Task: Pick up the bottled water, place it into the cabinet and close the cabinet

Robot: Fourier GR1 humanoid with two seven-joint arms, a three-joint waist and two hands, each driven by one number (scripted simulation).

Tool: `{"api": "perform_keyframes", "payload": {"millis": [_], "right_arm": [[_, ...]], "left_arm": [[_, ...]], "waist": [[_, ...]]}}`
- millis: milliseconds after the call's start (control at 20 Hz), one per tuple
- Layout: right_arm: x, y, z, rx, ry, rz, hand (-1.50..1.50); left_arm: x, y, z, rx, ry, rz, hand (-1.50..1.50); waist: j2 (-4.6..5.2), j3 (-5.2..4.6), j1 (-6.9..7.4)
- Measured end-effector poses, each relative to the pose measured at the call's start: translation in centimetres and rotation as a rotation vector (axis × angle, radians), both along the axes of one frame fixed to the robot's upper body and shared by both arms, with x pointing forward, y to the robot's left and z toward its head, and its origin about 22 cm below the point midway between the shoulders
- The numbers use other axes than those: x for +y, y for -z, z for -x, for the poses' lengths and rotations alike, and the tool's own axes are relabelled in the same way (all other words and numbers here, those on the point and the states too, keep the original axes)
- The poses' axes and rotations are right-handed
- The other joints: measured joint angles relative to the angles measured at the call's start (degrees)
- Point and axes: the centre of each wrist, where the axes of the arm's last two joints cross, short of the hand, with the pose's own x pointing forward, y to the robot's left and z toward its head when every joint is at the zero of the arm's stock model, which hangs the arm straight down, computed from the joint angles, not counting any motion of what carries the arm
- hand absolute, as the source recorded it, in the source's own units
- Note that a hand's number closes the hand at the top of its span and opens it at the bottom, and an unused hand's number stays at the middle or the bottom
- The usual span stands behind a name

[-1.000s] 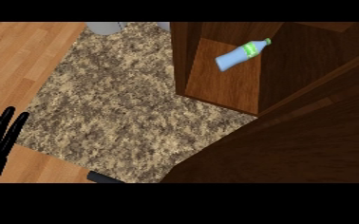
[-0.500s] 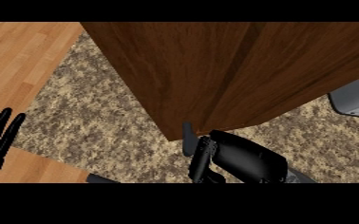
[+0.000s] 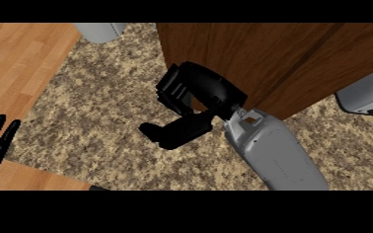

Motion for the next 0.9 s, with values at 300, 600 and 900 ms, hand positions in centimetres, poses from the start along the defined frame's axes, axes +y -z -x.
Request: {"api": "perform_keyframes", "payload": {"millis": [300,600,900], "right_arm": [[1.6,-1.1,-3.4,0.019,0.164,-0.047,1.5],[2.9,-0.8,-4.2,0.054,0.225,-0.086,-1.5],[3.5,-0.5,-4.4,0.097,0.255,-0.137,-1.5]], "left_arm": [[0.4,0.1,0.4,-0.002,-0.008,0.005,-1.5],[0.8,0.2,0.6,-0.003,-0.019,0.014,-1.5],[1.0,0.1,1.0,-0.004,-0.025,0.019,-1.5]], "waist": [[-0.32,0.31,-0.86],[-0.94,0.43,-1.8],[-1.44,0.27,-2.15]]}}
